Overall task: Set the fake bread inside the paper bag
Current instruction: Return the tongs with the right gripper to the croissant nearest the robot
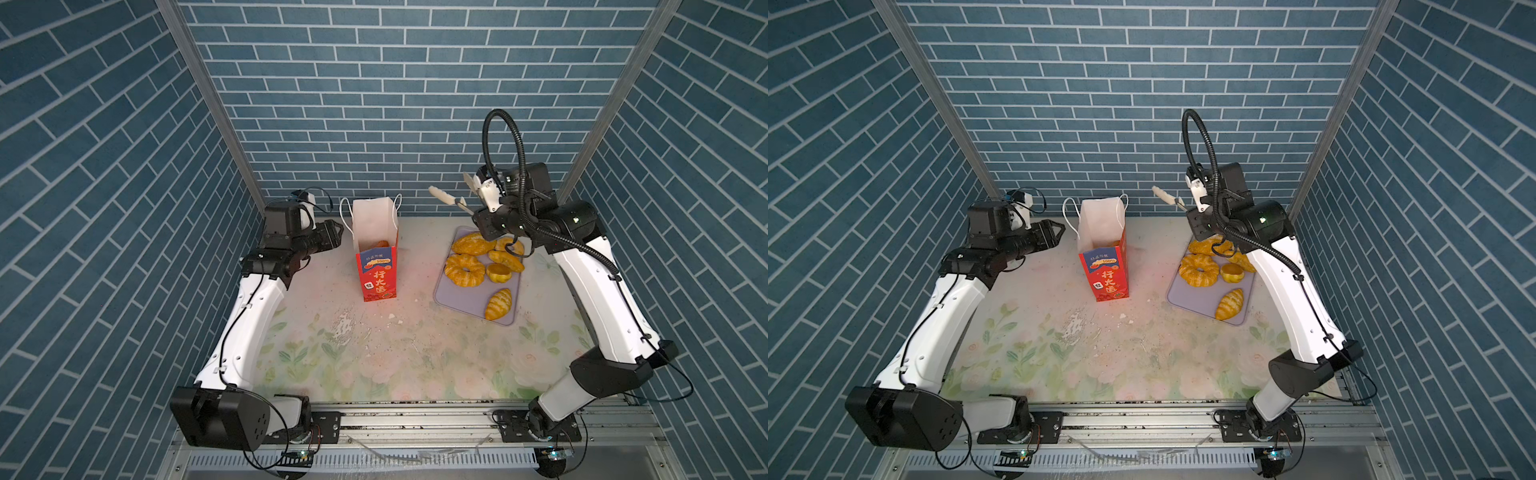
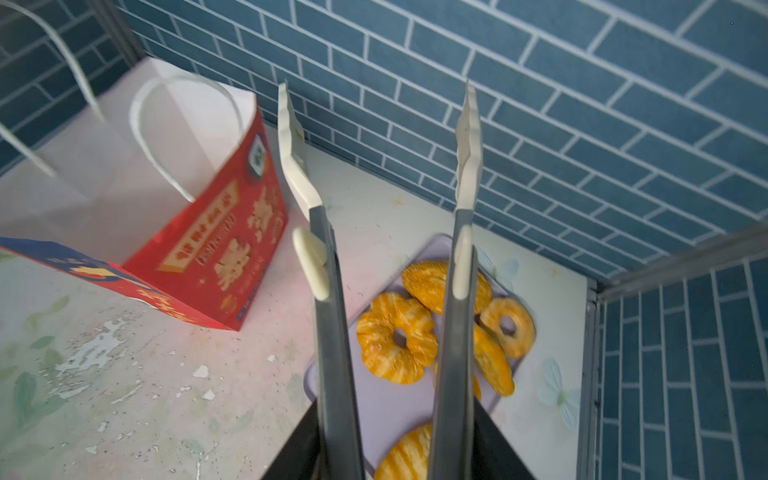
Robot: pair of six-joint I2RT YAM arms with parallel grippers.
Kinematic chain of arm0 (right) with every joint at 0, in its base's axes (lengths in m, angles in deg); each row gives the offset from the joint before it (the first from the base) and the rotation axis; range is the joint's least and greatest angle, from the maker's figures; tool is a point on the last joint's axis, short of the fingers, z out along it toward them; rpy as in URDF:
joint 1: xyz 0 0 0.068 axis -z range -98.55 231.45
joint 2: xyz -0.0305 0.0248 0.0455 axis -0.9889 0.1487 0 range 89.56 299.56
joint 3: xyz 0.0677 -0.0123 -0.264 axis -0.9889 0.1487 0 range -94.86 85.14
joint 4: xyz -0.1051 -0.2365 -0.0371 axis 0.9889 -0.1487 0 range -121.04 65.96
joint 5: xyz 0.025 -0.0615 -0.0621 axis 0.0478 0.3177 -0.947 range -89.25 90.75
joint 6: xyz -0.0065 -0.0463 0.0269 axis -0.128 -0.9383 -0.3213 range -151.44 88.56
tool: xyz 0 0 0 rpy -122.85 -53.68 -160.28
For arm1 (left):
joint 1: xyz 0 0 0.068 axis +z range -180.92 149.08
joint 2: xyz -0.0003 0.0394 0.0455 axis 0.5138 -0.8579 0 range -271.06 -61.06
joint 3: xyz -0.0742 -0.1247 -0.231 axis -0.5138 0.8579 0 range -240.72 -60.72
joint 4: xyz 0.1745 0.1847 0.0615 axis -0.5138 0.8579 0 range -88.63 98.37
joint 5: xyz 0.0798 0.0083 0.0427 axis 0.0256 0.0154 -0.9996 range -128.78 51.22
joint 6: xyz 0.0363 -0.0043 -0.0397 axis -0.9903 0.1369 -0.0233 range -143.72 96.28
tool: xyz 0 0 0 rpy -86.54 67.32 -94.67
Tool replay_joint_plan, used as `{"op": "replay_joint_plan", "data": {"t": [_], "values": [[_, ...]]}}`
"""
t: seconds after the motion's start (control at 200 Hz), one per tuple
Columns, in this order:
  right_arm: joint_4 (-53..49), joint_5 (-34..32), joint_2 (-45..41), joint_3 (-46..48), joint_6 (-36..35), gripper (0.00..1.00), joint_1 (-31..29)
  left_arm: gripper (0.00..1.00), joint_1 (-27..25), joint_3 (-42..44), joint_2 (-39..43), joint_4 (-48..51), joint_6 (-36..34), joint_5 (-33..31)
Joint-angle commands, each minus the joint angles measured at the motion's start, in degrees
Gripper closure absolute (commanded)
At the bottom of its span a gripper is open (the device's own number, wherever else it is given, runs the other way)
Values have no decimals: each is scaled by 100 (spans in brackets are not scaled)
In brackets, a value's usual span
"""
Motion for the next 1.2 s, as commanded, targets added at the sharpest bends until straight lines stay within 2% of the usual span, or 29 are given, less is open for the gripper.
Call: {"op": "replay_joint_plan", "data": {"t": [0.0,0.235,0.445,0.78,1.04,1.195], "values": [[118,-91,-408,692,652,52,433,37,-17,-209,-135,8,-120,42],[-45,94,-1141,2474,1269,52,1131,37,-26,-293,-247,62,-200,31],[-439,369,-1394,3438,1492,52,1496,37,-26,-338,-333,55,-221,-11],[-915,452,-1437,4177,1890,52,1570,37,-30,-334,-350,60,-200,-11],[-537,891,-1431,4671,2111,52,1569,37,-44,-392,-409,53,-190,34],[-479,848,-1244,4756,2157,52,1570,37,-52,-424,-445,62,-190,50]]}}
